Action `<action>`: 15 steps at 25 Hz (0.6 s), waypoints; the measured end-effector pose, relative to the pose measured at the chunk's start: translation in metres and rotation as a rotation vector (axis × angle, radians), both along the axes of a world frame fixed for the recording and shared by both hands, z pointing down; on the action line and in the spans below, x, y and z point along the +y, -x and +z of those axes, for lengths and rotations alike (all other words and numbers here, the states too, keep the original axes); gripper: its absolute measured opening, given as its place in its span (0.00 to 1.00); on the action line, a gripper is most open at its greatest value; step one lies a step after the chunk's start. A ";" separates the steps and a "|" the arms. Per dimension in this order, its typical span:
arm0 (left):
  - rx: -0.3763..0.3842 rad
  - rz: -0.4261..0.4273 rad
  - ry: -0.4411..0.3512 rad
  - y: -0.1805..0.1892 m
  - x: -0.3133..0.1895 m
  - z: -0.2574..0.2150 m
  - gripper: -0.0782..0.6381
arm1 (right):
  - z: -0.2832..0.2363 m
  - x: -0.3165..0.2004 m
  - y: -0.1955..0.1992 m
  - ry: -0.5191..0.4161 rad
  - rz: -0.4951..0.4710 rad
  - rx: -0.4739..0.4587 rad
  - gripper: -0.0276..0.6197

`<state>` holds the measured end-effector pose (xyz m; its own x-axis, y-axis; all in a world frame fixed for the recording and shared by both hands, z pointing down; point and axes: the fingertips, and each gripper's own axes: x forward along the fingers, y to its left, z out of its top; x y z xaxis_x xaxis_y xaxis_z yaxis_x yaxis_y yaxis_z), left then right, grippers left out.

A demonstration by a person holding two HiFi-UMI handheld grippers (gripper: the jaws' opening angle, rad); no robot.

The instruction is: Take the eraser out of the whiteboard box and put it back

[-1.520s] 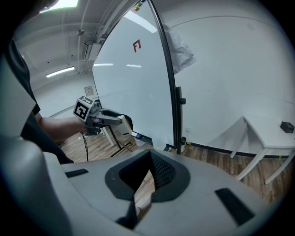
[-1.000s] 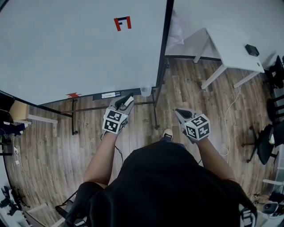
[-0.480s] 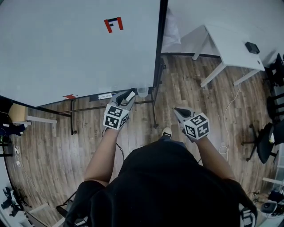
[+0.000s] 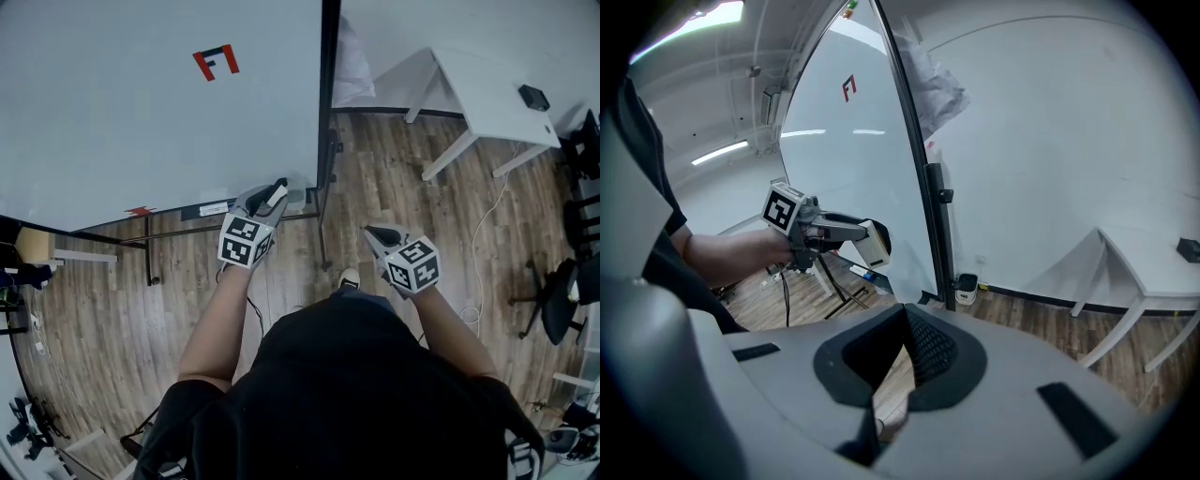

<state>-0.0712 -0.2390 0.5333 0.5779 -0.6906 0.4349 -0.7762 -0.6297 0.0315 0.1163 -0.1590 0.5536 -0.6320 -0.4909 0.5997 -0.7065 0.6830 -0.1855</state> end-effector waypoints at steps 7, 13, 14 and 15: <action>0.006 0.008 0.013 -0.013 -0.021 0.010 0.33 | 0.007 -0.017 -0.008 0.015 -0.005 0.009 0.04; 0.012 0.015 0.030 -0.023 -0.035 0.018 0.33 | 0.013 -0.028 -0.012 0.032 -0.013 0.017 0.04; 0.013 0.016 0.031 -0.025 -0.037 0.020 0.33 | 0.015 -0.029 -0.012 0.034 -0.015 0.018 0.04; 0.015 0.018 0.030 -0.027 -0.039 0.022 0.33 | 0.015 -0.031 -0.013 0.037 -0.016 0.020 0.04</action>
<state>-0.0447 -0.2778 0.5555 0.5962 -0.6668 0.4470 -0.7644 -0.6418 0.0621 0.1296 -0.1900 0.5690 -0.6271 -0.4584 0.6297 -0.6995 0.6871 -0.1965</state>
